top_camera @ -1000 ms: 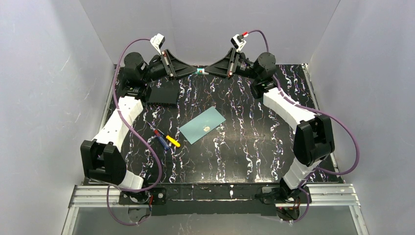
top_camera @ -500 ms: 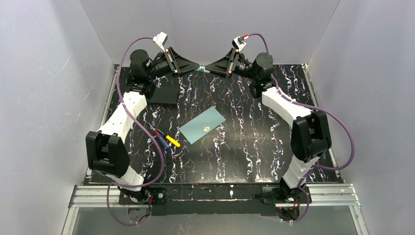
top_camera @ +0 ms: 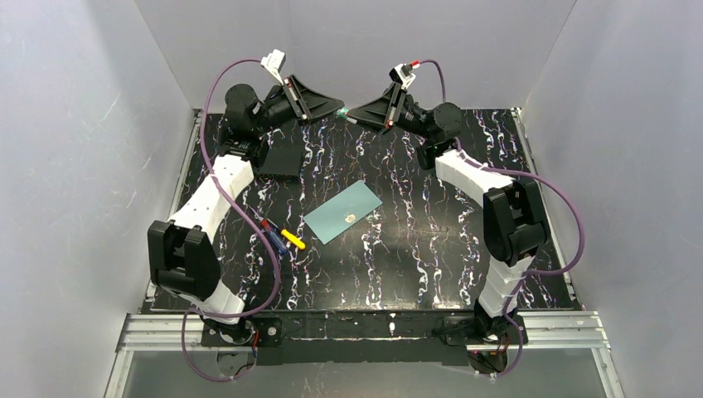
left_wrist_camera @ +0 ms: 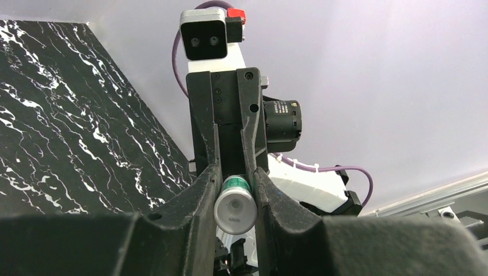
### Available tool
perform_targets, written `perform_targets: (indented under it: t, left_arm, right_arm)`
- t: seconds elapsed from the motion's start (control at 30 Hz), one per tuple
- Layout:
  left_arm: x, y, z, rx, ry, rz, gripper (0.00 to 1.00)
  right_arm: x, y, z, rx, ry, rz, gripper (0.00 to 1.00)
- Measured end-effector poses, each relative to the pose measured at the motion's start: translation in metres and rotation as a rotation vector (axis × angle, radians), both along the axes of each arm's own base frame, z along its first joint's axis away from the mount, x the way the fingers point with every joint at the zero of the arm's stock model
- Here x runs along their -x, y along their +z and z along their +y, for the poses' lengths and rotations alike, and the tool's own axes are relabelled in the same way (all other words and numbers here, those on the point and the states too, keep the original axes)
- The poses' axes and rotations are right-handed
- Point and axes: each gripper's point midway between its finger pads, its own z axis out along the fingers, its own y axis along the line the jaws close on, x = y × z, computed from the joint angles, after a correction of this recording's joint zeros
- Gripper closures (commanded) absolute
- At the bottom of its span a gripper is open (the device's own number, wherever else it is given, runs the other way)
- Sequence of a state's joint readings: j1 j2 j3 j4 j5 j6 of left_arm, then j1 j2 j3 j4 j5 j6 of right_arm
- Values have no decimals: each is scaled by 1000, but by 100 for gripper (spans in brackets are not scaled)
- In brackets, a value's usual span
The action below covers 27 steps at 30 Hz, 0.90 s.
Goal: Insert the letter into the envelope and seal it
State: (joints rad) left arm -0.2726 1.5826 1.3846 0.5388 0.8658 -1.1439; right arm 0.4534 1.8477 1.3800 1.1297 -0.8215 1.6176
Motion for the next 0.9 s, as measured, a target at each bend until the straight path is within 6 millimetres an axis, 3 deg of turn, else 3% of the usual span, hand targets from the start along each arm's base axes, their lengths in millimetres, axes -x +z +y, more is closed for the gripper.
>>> perform_targets:
  t: [0.1,0.17,0.33,0.43,0.6,0.7,0.8,0.9]
  left_arm:
    - [2,-2,1,2,17,2,100]
    - [3,-8,-1,-3,12,23,100]
    - [5,-21,-11,-9,7,103,100]
    - [16,-25,-24,-14,-33,138,100]
    - [21,-28,-33,-13,-56,162,100]
    - [13,-34,-30,-10,-38,186,100]
    - [6,-37,-27,-8,-19,201,100]
    - [2,-35,-23,-1,-3,198,100]
  right_arm:
    - [1,-4,-1,-6,-6,2,98]
    - [2,-11,-5,-2,-27,24,89]
    - [3,-23,-17,49,-123,71,35]
    - [3,-17,-20,71,-194,59,17]
    - [8,-14,-26,91,-249,41,14]
    - [8,-29,-28,122,-266,72,14]
    - [9,-45,-30,157,-277,110,22]
    - [12,-53,-33,179,-287,125,35]
